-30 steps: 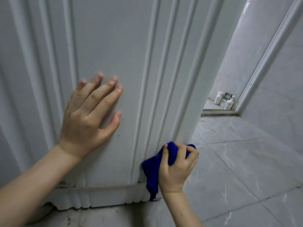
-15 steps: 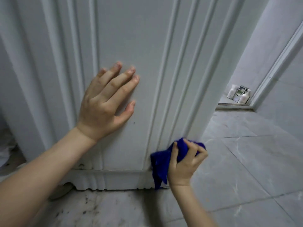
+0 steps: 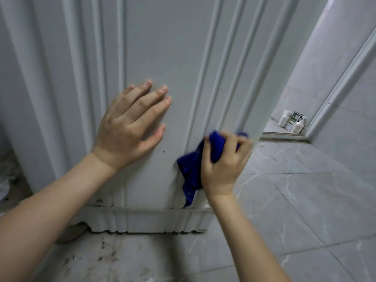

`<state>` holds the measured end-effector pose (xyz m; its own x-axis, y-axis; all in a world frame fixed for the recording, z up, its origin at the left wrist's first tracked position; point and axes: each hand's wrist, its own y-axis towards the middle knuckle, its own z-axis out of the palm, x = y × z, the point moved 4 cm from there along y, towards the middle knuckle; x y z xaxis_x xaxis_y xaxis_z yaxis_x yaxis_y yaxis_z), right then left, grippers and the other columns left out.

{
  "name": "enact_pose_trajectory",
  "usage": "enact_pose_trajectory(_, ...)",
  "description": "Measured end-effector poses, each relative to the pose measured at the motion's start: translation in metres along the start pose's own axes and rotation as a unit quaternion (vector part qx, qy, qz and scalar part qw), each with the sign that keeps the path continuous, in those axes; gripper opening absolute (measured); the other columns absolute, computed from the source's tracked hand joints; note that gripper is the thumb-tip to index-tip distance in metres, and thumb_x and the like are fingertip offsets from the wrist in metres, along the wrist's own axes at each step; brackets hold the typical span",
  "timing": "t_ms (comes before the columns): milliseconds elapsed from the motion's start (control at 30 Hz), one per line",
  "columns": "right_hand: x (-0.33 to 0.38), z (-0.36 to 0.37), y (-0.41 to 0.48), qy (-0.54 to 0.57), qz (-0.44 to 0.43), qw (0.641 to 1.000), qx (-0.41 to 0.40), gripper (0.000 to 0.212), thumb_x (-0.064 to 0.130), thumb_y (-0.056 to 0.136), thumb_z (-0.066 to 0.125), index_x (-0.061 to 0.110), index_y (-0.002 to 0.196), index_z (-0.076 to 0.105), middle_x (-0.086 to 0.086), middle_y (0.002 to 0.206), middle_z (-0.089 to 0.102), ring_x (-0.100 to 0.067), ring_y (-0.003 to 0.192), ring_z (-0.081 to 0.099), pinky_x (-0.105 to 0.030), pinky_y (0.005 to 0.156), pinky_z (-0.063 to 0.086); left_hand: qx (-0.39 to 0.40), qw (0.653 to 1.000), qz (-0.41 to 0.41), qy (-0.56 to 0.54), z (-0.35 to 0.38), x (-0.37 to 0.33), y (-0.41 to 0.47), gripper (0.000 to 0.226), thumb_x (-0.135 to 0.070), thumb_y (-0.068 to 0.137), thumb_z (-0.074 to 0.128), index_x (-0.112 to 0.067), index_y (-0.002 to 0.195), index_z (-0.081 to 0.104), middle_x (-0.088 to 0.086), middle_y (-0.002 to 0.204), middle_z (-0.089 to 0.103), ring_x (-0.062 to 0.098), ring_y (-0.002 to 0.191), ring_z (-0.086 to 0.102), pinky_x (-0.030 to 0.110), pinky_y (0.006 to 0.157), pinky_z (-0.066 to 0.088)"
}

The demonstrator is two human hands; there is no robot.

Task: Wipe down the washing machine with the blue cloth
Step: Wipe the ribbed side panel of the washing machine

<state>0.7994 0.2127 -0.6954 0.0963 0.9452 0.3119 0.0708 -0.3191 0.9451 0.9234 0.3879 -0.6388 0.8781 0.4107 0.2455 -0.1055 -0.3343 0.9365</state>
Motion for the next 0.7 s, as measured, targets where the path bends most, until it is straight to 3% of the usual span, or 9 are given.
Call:
enact_pose_trajectory(133, -0.027, -0.001, -0.124, -0.032, 0.076, 0.991, 0.106, 0.022, 0.031, 0.089, 0.062, 0.017, 0.102, 0.051, -0.008, 0.102, 0.044, -0.026, 0.087, 0.046, -0.046, 0.073, 0.052, 0.002, 1.000, -0.017, -0.017, 0.000, -0.002, -0.002, 0.044, -0.020, 0.094, 0.065, -0.008, 0.136, 0.060, 0.010, 0.143, 0.055, 0.032, 0.137, 0.043, 0.051, 0.115, 0.036)
enact_pose_trajectory(233, -0.029, -0.002, -0.130, -0.046, 0.089, 0.989, 0.111, 0.020, 0.032, 0.089, 0.061, 0.018, 0.098, 0.050, -0.010, 0.098, 0.047, -0.025, 0.085, 0.045, -0.048, 0.070, 0.050, 0.004, 0.999, -0.018, -0.027, -0.002, -0.002, 0.000, 0.044, -0.019, 0.094, 0.065, -0.008, 0.136, 0.060, 0.010, 0.144, 0.055, 0.032, 0.137, 0.043, 0.052, 0.114, 0.036)
enact_pose_trajectory(300, -0.014, -0.005, -0.092, -0.013, 0.059, 0.996, 0.066, 0.020, 0.030, 0.089, 0.063, 0.017, 0.099, 0.051, -0.013, 0.097, 0.049, -0.028, 0.086, 0.046, -0.044, 0.080, 0.047, 0.005, 0.999, -0.016, -0.029, -0.002, -0.001, -0.001, 0.044, -0.020, 0.094, 0.065, -0.008, 0.136, 0.060, 0.011, 0.144, 0.055, 0.032, 0.137, 0.044, 0.051, 0.114, 0.036)
enact_pose_trajectory(367, 0.008, -0.005, -0.027, 0.017, 0.039, 0.999, -0.030, 0.021, 0.025, 0.088, 0.067, 0.010, 0.099, 0.058, -0.019, 0.096, 0.050, -0.032, 0.089, 0.048, -0.036, 0.088, 0.041, 0.006, 1.000, -0.003, -0.025, -0.005, 0.001, -0.001, 0.044, -0.020, 0.094, 0.065, -0.007, 0.136, 0.060, 0.011, 0.143, 0.055, 0.033, 0.136, 0.046, 0.051, 0.115, 0.037)
enact_pose_trajectory(467, 0.041, -0.001, 0.074, 0.029, 0.019, 0.988, -0.151, 0.022, 0.017, 0.083, 0.073, -0.001, 0.092, 0.064, -0.021, 0.094, 0.051, -0.036, 0.086, 0.053, -0.042, 0.087, 0.046, -0.005, 1.000, -0.014, -0.009, -0.013, 0.016, 0.002, 0.044, -0.023, 0.094, 0.065, -0.007, 0.135, 0.061, 0.013, 0.143, 0.055, 0.034, 0.135, 0.045, 0.051, 0.117, 0.032)
enact_pose_trajectory(533, 0.048, 0.004, 0.099, 0.039, 0.013, 0.985, -0.168, 0.021, 0.015, 0.083, 0.074, -0.002, 0.091, 0.065, -0.020, 0.094, 0.051, -0.034, 0.086, 0.053, -0.045, 0.084, 0.048, -0.017, 0.999, -0.044, 0.001, -0.017, 0.029, 0.003, 0.045, -0.026, 0.094, 0.066, -0.008, 0.135, 0.060, 0.014, 0.143, 0.054, 0.034, 0.135, 0.044, 0.051, 0.118, 0.030)
enact_pose_trajectory(600, 0.043, 0.009, 0.069, 0.038, -0.008, 0.991, -0.129, 0.020, 0.014, 0.085, 0.075, 0.001, 0.095, 0.065, -0.020, 0.095, 0.051, -0.032, 0.088, 0.051, -0.040, 0.085, 0.047, -0.018, 0.999, -0.050, 0.003, -0.017, 0.033, -0.001, 0.046, -0.026, 0.094, 0.066, -0.008, 0.136, 0.060, 0.013, 0.144, 0.054, 0.034, 0.136, 0.044, 0.050, 0.118, 0.029)
enact_pose_trajectory(700, 0.013, 0.017, -0.045, 0.010, -0.036, 0.999, 0.028, 0.026, 0.018, 0.085, 0.075, 0.016, 0.104, 0.057, -0.012, 0.103, 0.046, -0.029, 0.091, 0.048, -0.044, 0.082, 0.047, -0.011, 0.999, -0.050, -0.005, -0.013, 0.032, -0.013, 0.047, -0.023, 0.094, 0.065, -0.008, 0.137, 0.058, 0.013, 0.145, 0.052, 0.034, 0.138, 0.043, 0.048, 0.120, 0.028)
